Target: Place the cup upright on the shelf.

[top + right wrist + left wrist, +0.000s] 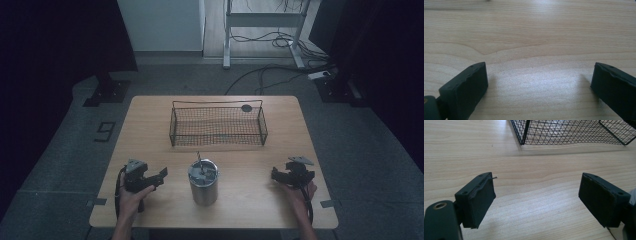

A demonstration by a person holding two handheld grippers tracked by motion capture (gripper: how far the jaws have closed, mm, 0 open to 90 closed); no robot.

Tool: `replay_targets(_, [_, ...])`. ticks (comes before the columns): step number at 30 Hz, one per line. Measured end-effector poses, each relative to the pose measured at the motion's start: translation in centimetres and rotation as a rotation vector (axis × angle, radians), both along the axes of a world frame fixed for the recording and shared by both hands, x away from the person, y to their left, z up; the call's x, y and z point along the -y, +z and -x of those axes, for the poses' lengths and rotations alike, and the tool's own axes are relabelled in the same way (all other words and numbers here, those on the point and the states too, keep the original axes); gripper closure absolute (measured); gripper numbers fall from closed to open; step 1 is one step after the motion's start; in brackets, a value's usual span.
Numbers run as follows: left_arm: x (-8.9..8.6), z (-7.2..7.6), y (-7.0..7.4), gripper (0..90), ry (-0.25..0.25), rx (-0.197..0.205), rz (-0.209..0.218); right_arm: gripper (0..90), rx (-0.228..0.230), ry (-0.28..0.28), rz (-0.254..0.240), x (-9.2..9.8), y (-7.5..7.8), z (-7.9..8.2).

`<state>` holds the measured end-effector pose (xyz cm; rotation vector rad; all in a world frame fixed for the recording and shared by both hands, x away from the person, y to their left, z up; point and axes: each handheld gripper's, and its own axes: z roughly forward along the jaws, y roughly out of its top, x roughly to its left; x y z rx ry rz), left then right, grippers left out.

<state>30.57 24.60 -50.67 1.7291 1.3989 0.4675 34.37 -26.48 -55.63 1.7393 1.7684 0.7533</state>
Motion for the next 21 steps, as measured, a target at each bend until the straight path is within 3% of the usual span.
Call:
replay_targets(10, [0.4, 0.2, 0.3, 14.8, -0.011, 0.008, -0.015, 1.5, 0.002, 0.004, 0.001, 0.0, 0.0, 0.0])
replay_targets(12, [0.5, 0.5, 0.8, 14.8, -0.041, 0.012, -0.016, 1.5, 0.002, 0.003, 0.0, 0.0, 0.0, 0.0])
replay_targets(13, [0.7, 0.9, 1.7, 14.8, -0.066, 0.038, -0.008, 1.6, 0.002, 0.003, 0.001, 0.0, 0.0, 0.0])
replay_targets(15, [0.9, 1.2, 2.4, 14.7, -0.086, 0.053, 0.001, 1.7, 0.003, 0.003, 0.001, 0.0, 0.0, 0.0])
replay_targets(21, [1.2, 1.7, 3.2, 13.9, -0.104, 0.075, 0.025, 1.7, 0.003, 0.003, 0.001, 0.0, 0.0, 0.0])
